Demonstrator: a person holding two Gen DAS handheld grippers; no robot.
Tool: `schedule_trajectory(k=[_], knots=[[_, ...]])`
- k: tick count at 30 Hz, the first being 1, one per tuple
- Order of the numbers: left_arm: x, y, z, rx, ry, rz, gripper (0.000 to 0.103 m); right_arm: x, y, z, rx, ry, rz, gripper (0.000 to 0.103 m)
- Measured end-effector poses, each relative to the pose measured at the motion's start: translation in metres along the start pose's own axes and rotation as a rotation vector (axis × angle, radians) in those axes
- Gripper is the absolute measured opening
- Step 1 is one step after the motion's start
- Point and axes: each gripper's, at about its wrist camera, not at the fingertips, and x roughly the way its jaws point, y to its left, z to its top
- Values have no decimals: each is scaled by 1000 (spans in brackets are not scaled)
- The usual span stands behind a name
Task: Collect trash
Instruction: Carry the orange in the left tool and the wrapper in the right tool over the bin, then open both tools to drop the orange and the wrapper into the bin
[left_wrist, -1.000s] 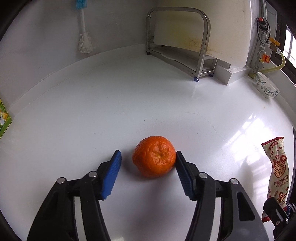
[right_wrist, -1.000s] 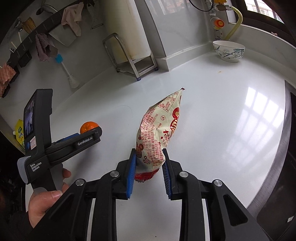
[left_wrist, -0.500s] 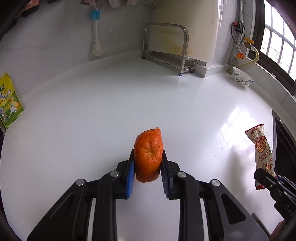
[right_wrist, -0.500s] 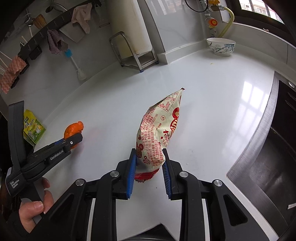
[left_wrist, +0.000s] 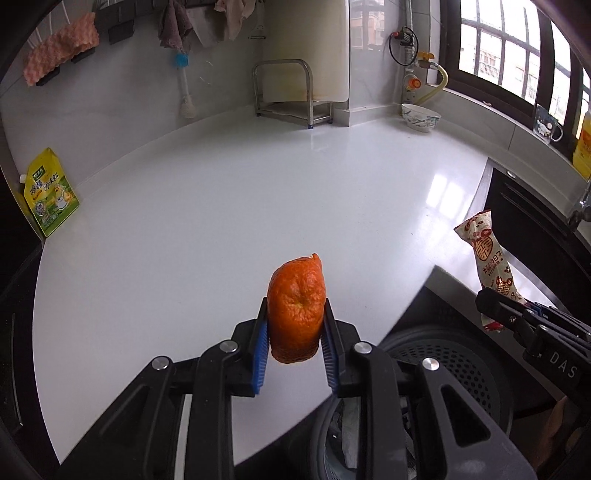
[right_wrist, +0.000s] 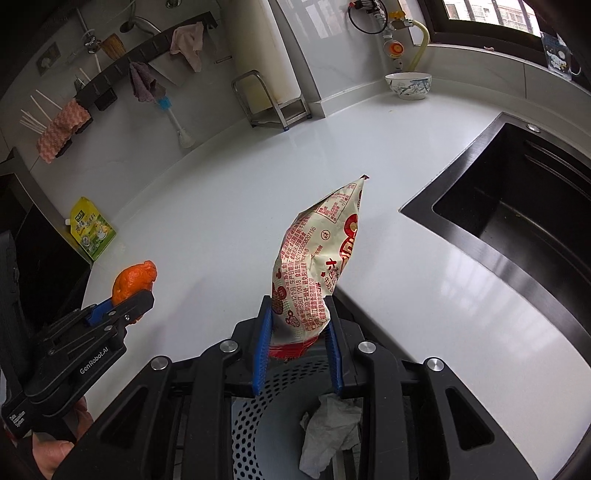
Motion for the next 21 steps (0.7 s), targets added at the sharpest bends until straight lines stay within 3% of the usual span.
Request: schedule_trajectory(k=[6,12,21], knots=[[-24,-20,-46,8,3,-32,25,-29,-9,-54,-16,3,-21,26],[-27,-38,-83,39,39,-70,25,-37,-21,-99,-28,75,-21,26],[-13,-55,-105,63,85,-90,31,-26,-21,-120,-27,131,-28,27]])
